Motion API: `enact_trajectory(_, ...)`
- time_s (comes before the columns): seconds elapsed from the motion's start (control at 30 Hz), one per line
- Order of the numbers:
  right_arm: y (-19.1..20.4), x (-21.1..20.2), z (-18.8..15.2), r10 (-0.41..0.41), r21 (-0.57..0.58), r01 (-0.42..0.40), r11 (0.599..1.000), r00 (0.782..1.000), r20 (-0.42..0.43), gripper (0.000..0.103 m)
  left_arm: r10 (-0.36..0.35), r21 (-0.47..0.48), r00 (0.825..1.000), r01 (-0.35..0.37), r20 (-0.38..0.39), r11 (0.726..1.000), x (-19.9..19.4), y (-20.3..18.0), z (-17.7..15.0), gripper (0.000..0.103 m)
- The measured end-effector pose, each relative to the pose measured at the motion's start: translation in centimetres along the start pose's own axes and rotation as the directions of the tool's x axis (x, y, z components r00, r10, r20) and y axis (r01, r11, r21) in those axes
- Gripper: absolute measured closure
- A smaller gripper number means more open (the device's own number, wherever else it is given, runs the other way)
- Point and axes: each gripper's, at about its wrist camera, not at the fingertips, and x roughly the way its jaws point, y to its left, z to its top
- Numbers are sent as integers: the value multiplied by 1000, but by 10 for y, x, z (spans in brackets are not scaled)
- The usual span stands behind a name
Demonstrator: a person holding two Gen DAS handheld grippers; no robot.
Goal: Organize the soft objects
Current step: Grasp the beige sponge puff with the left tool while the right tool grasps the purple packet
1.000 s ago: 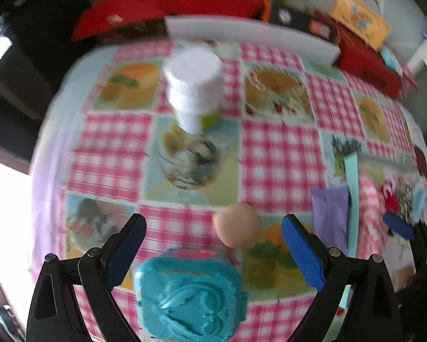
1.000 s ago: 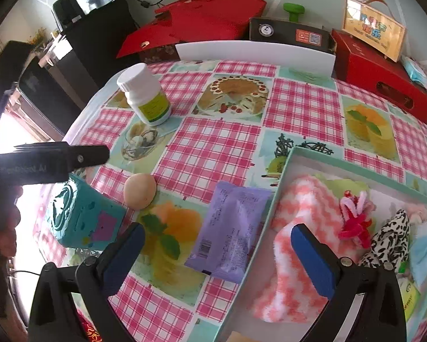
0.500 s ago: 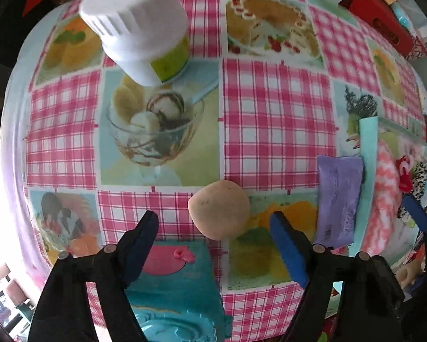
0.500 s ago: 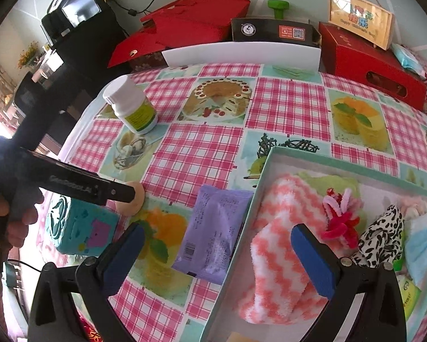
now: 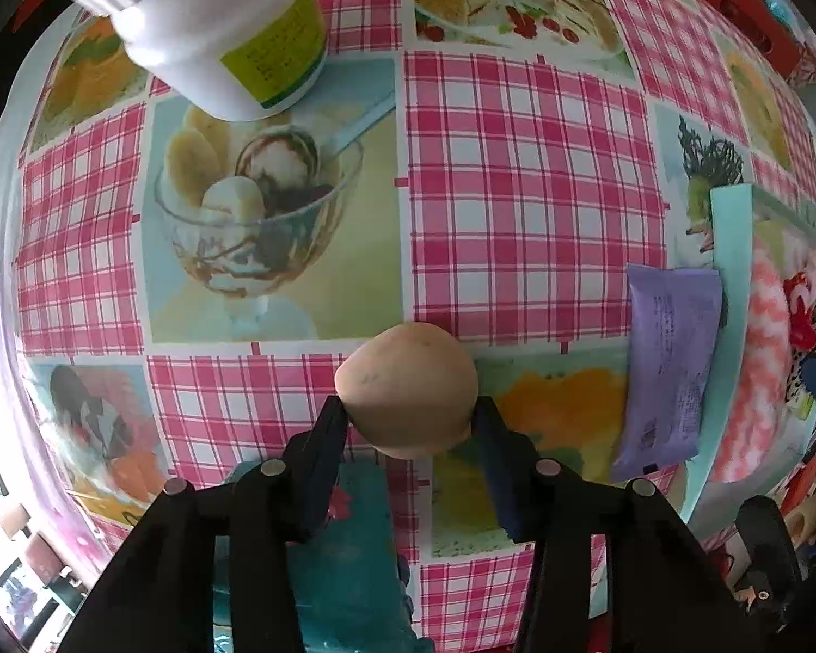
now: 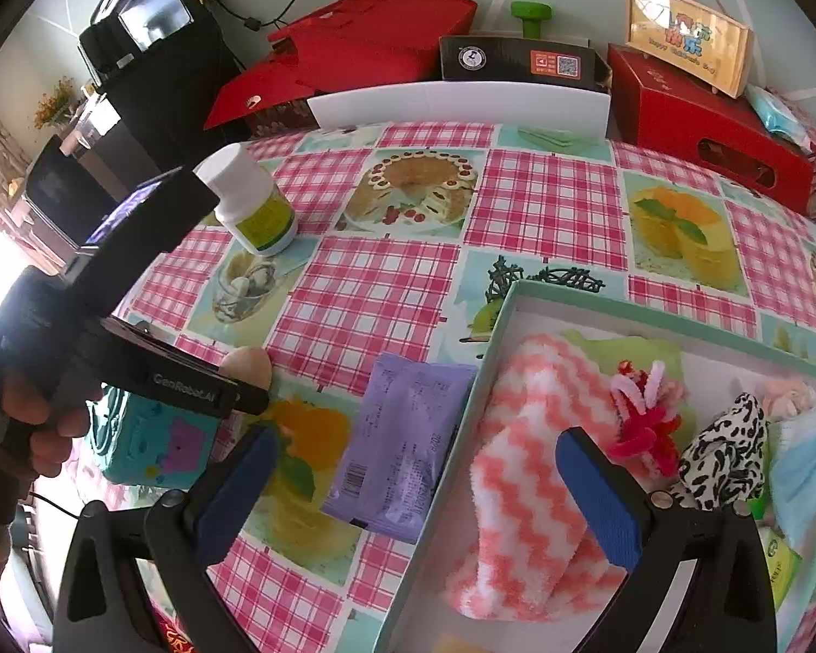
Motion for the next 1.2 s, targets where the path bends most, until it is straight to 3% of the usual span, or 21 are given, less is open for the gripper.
enact_trajectory(0.13, -2, -1, -2, 11, 11, -11, 1000, 1000, -3, 0, -44, -34, 998, 46, 46, 998, -6, 10, -3, 56)
enact_trajectory(0.27, 6, -3, -1, 5, -23, -5, 1000, 1000, -6, 0, -43, -43, 989, 49, 140, 998, -25, 13, -12, 56)
enact_trajectory(0.53, 16, 0, 10, 25, -66, -34, 997, 991, -131, 0, -116, -50, 968, 130, 224, 990, -67, 42, -29, 56)
enact_trajectory(0.83, 35, 28, 34, 59, -7, -65, 998, 941, -332, 0, -143, -59, 945, 167, 293, 984, -106, 83, -49, 56)
enact_trajectory(1.2, 49, 81, 39, 14, 23, -4, 1000, 899, -439, 0, -152, -79, 929, 189, 338, 979, -110, 118, -61, 56)
